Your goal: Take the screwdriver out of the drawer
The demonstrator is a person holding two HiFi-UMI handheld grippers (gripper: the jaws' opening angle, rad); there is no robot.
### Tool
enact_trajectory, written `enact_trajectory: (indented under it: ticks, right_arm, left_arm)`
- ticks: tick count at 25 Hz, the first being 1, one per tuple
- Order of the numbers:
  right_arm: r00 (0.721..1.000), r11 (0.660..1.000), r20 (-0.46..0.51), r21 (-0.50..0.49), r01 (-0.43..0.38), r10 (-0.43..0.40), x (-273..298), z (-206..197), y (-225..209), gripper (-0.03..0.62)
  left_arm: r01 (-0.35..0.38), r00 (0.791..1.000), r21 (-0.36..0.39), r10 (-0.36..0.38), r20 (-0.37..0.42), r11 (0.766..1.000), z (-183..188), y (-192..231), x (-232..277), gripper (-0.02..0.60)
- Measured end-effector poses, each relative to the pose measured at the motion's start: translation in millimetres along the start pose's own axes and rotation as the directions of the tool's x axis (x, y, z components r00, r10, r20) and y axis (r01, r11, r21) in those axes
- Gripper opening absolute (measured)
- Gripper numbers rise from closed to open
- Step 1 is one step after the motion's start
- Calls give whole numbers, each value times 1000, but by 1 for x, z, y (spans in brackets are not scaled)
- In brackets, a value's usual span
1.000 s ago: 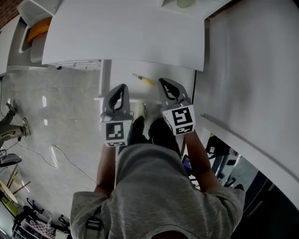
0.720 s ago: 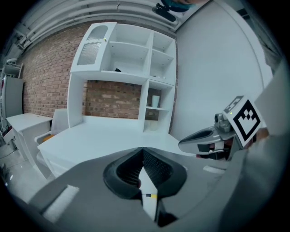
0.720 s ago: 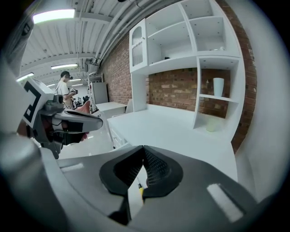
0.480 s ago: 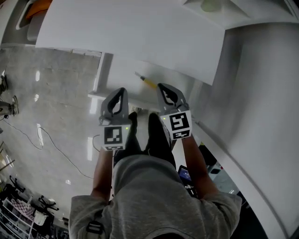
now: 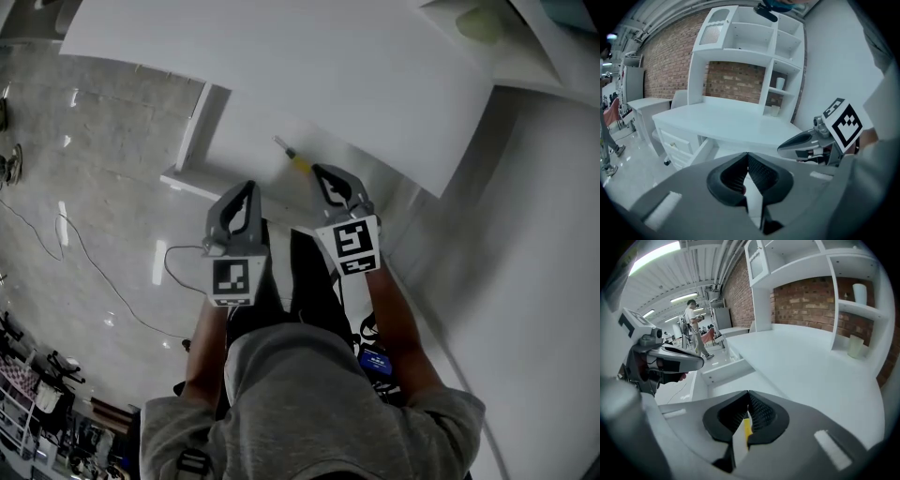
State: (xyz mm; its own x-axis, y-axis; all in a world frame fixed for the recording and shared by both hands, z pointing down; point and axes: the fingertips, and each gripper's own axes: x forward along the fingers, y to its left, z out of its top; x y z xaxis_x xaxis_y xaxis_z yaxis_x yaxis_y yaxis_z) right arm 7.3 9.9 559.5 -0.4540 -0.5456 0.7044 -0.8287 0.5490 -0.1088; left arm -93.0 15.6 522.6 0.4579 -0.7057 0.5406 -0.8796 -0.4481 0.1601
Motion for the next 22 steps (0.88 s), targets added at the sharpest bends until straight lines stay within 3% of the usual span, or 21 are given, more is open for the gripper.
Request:
enact_trajectory:
  ticks: [9,22]
  right_arm:
    - [986,993,-148,-78,-92,79,50,-50,6,6]
    - [942,987,-314,-73,-146,116,97,-100,6,123]
  left_arm:
    - [-29,999,-66,27,-42,997,-37,3,20,12]
    - [-32,997,-96,26,-68,995,-54,4,32,12]
